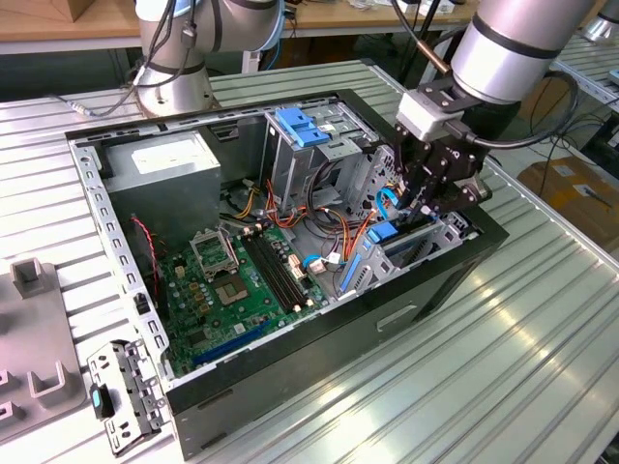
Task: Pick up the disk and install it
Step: 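Insert the second disk wire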
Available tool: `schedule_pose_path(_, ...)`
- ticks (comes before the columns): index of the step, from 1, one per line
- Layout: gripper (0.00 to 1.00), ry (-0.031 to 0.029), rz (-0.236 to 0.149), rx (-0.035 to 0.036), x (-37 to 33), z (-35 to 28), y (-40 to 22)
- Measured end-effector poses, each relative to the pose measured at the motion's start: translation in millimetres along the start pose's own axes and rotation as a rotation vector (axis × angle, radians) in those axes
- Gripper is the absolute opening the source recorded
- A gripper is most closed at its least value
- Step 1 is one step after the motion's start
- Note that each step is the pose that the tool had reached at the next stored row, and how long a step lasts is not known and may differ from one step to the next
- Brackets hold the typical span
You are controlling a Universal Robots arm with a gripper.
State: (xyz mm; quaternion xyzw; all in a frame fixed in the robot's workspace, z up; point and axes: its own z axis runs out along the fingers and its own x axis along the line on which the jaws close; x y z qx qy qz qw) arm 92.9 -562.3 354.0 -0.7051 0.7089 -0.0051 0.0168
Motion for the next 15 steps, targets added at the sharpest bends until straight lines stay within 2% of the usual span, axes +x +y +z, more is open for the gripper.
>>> schedule_pose_path(2, 0.30, 0.0001, 0.000, 0.0000, -0.1, -5.6, -0.2)
schedule_pose_path(5, 0.28, -0.0001, 0.000, 0.0000, -0.1, -6.1, -0.2)
schedule_pose_path(8, 0.11, 0.0001, 0.000, 0.0000, -0.1, -6.2, -0.2)
schedule_pose_path(15, 0.11, 0.0000, 0.000, 0.0000, -0.1, -6.3, -0.3)
